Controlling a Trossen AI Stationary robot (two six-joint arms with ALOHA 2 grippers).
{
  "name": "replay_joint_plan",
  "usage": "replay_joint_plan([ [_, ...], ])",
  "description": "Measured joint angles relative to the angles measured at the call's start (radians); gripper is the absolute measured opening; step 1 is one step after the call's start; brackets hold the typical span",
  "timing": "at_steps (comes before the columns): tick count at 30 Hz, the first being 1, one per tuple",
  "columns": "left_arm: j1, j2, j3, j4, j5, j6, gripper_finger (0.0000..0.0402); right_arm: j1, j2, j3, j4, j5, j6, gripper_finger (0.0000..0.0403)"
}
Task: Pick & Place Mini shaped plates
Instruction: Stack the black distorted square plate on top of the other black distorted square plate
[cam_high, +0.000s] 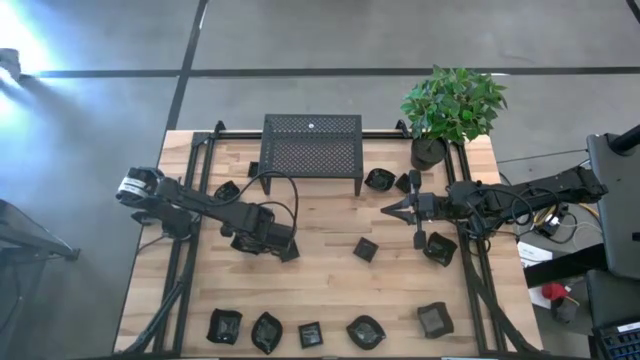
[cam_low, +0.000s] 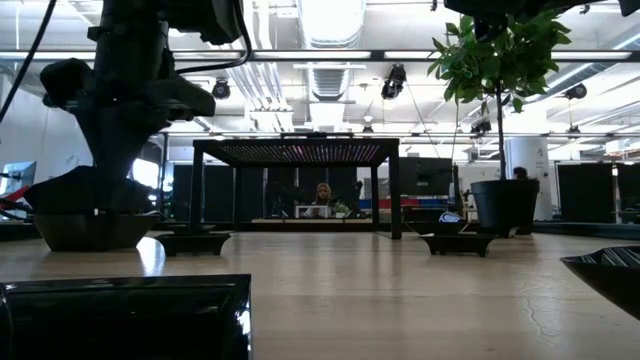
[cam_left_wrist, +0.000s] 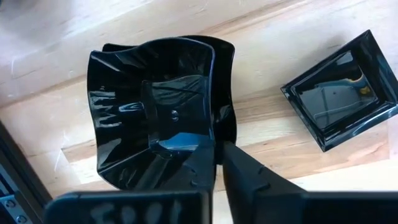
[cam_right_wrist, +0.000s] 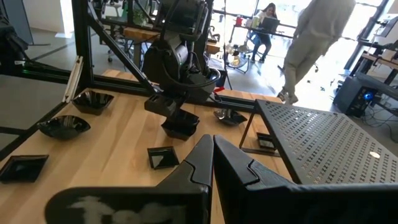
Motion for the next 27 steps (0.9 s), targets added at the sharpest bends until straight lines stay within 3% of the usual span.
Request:
replay_joint_plan([
  [6, 0.007, -0.003, 0.0, 0.003, 0.003, 0.01, 0.0064, 0.0, 0.0, 0.0, 0.0, 0.0, -0.003, 0.0008],
  [15, 0.012, -0.047, 0.032, -0.008, -0.018, 0.054, 0.0067, 0.0, 0.0, 0.0, -0.006, 0.0, -0.003, 0.0008],
  [27, -0.052, -0.191, 0.063, -0.007, -0.459, 0.272, 0.0067, 0.0, -0.001, 0.0, -0.012, 0.001, 0.015, 0.0008],
])
